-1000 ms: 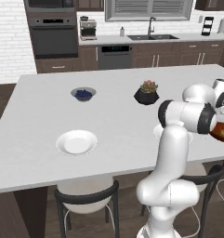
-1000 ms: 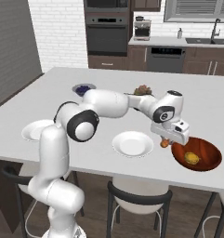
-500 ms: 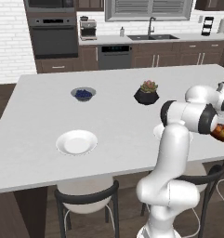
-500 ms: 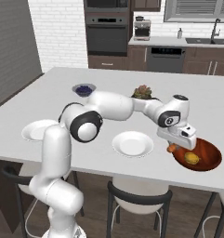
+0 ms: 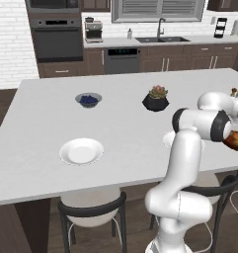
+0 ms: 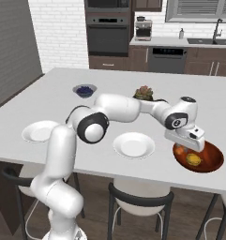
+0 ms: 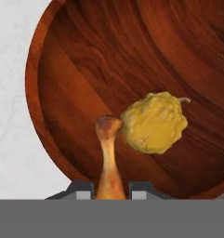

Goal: Pick the chicken drumstick and squash from their plates and place them in the bowl. Then put the bowl in the fridge.

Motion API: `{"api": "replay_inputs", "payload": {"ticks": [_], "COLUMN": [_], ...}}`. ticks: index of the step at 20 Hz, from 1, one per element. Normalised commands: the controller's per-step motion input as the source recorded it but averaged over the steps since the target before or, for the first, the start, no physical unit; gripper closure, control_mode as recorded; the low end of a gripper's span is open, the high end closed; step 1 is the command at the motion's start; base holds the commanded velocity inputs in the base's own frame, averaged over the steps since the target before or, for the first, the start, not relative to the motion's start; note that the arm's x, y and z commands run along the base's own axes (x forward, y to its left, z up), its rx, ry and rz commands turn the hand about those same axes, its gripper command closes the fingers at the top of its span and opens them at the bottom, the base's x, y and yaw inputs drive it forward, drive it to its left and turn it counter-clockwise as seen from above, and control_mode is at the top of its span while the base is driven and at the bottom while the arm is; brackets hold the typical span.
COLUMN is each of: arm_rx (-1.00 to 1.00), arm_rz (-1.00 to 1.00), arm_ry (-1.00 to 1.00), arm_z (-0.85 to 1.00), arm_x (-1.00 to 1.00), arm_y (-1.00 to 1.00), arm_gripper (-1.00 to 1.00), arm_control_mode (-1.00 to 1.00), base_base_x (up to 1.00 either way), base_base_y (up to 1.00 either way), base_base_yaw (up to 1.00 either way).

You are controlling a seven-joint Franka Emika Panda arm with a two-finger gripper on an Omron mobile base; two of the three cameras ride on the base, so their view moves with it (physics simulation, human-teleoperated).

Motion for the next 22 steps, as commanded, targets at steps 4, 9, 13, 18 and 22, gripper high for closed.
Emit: {"api": "replay_inputs", "payload": {"ticks": [4, 9, 13, 18, 22], "arm_rx": [0.0, 0.0, 0.0, 0.0, -0.02], "arm_rz": [0.0, 0.0, 0.0, 0.0, 0.0], "arm_ry": [0.0, 0.0, 0.0, -0.01, -0.12], "arm_z": [-0.19, -0.17, 0.0, 0.0, 0.03], "arm_x": [0.0, 0.0, 0.0, 0.0, 0.0], "arm_y": [-0.14, -0.06, 0.0, 0.0, 0.08], "arm_gripper": [1.0, -1.0, -1.0, -1.0, -1.0], "arm_control_mode": [-1.0, -1.0, -1.0, -1.0, -1.0], "base_base_x": [0.0, 0.0, 0.0, 0.0, 0.0], "base_base_y": [0.0, 0.0, 0.0, 0.0, 0.0], "base_base_yaw": [0.0, 0.0, 0.0, 0.0, 0.0]}}
